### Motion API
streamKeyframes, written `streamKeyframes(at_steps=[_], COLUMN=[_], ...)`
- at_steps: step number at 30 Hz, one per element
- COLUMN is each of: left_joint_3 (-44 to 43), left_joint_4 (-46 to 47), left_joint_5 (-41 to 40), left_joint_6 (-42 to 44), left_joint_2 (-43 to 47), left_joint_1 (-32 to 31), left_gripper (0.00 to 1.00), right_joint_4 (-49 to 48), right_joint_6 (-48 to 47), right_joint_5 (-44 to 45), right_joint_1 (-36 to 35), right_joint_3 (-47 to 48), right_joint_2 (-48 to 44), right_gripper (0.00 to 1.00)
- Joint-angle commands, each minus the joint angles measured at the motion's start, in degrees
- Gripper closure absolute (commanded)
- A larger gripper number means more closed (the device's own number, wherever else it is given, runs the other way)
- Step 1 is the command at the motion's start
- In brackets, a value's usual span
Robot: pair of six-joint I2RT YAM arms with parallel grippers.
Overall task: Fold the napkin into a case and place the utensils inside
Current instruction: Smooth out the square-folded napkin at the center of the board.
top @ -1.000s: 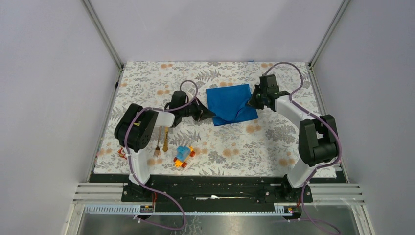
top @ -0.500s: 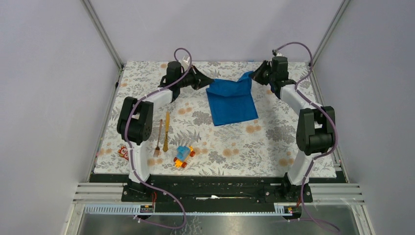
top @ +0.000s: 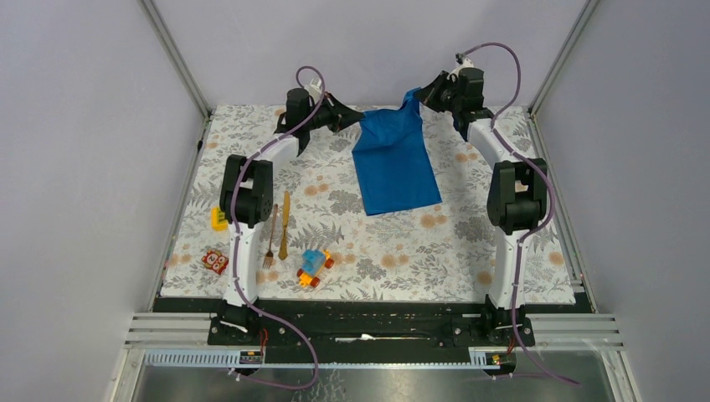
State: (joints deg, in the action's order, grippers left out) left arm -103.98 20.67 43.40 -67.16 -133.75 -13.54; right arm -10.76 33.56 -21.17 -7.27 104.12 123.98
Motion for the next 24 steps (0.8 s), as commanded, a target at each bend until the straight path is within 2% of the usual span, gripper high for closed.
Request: streamKeyframes(at_steps=[1, 6, 10, 16, 24], left_joint_3=[-5.99, -10.04, -12.26, 1.16, 22.0], left_joint_4=[3.52, 1.64, -4.01, 3.79, 8.21], left_joint_5=[2.24, 4.84, 5.19, 5.18, 2.42], left_joint_6=[-0.58, 2.4, 6.87, 2.3, 1.4], left_joint_2=[-2.04, -3.73, -3.17, 2.49, 12.86], left_joint_1=[1.87, 2.6, 2.67, 0.7, -3.51], left_gripper=[1.0, 1.0, 1.0, 1.0, 1.0], right_joint_4=[-0.93, -0.05, -0.44, -0.15, 1.68], right_joint_6=[1.07, 0.71, 0.8, 1.33, 1.62], right_joint_5=[-3.0, -3.74, -4.17, -5.02, -5.18], right_joint_1=[0.58, 0.72, 1.09, 1.21, 1.55], right_joint_3=[5.24, 4.16, 1.81, -2.45, -18.89], right_joint_2=[1.53, 0.69, -0.37, -3.33, -12.68], right_gripper=[1.0, 1.0, 1.0, 1.0, 1.0])
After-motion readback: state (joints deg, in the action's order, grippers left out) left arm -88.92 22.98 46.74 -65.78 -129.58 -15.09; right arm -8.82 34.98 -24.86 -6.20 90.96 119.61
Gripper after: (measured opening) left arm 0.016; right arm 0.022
